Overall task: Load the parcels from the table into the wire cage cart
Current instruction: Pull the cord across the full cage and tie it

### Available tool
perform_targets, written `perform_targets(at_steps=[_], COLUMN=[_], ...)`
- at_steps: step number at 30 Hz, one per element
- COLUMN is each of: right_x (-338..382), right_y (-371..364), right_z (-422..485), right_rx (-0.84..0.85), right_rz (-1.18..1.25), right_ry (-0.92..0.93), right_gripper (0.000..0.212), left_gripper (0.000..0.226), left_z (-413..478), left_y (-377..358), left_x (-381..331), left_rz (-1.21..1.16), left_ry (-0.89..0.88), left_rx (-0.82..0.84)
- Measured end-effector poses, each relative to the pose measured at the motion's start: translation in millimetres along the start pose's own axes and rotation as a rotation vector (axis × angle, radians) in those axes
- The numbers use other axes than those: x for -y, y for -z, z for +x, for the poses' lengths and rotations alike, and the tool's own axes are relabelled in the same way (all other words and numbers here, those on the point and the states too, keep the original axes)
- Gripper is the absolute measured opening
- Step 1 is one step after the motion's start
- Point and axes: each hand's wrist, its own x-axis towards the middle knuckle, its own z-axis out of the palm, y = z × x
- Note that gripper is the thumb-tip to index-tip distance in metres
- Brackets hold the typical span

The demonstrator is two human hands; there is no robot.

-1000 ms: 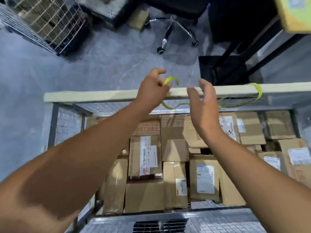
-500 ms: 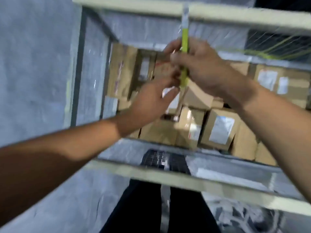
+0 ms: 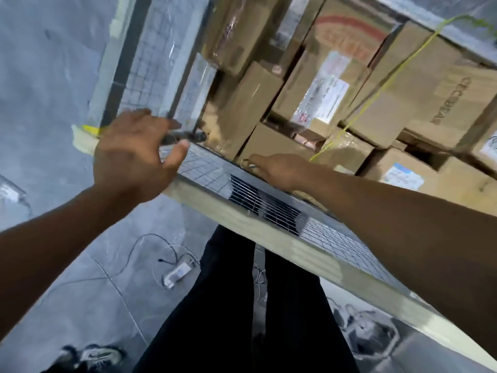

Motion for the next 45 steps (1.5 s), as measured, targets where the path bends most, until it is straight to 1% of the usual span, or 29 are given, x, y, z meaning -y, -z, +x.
perform_targets(at_steps=[2, 4, 7, 10, 14, 18, 21, 25, 28, 30, 32, 35, 37, 39, 40, 43, 45], right_x=[-2, -6, -10, -13, -9, 6, 22, 23, 18, 17, 15, 10, 8, 8, 8, 12, 8], right_y=[-14, -22, -28, -31, -29, -21, -23, -35, -42, -46, -47, -46, -47, -51, -52, -54, -53], right_z=[18, 34, 51, 66, 83, 92, 92, 83, 79, 77, 75, 67, 62, 63, 64, 73, 75], right_rx=[0.028, 0.053, 0.074, 0.116, 0.116, 0.195, 0.217, 0.101, -0.001, -0.097, -0.207, -0.262, -0.262, -0.234, -0.249, -0.358, -0.416], right_rz=[-0.084, -0.182, -0.251, -0.309, -0.39, -0.47, -0.493, -0.496, -0.51, -0.548, -0.524, -0.528, -0.548, -0.557, -0.547, -0.547, -0.531], right_ry=[0.024, 0.046, 0.078, 0.15, 0.196, 0.181, 0.145, 0.074, 0.038, 0.045, 0.04, 0.009, 0.019, 0.028, 0.036, 0.078, 0.091], right_gripper=[0.038, 0.037, 0.033, 0.034, 0.031, 0.022, 0.025, 0.036, 0.039, 0.043, 0.048, 0.054, 0.059, 0.057, 0.055, 0.041, 0.038], left_gripper=[0.045, 0.045, 0.047, 0.045, 0.045, 0.048, 0.05, 0.052, 0.053, 0.053, 0.052, 0.05, 0.051, 0.053, 0.054, 0.053, 0.054], left_z=[0, -1, 1, 2, -1, 1, 0, 1, 1, 1, 2, 2, 1, 1, 1, 3, 3], left_y=[-3, -6, -5, -6, -8, -10, -11, -9, -8, -7, -8, -10, -10, -9, -9, -7, -5], left_x=[2, 4, 2, 1, 3, 4, 4, 3, 2, 2, 3, 6, 6, 4, 3, 3, 3], left_rz=[0.001, -0.003, -0.041, -0.056, -0.057, 0.016, 0.041, 0.052, 0.043, 0.042, 0.042, 0.049, 0.058, 0.059, 0.056, 0.055, 0.047], left_ry=[-0.024, -0.076, -0.067, -0.056, -0.027, -0.012, -0.008, -0.01, -0.009, 0.005, -0.007, -0.048, -0.048, -0.031, -0.027, -0.041, -0.034], left_rx=[-0.067, -0.104, -0.08, -0.082, -0.069, -0.014, -0.001, 0.018, 0.042, 0.053, 0.05, 0.009, 0.001, 0.022, 0.028, 0.016, 0.027])
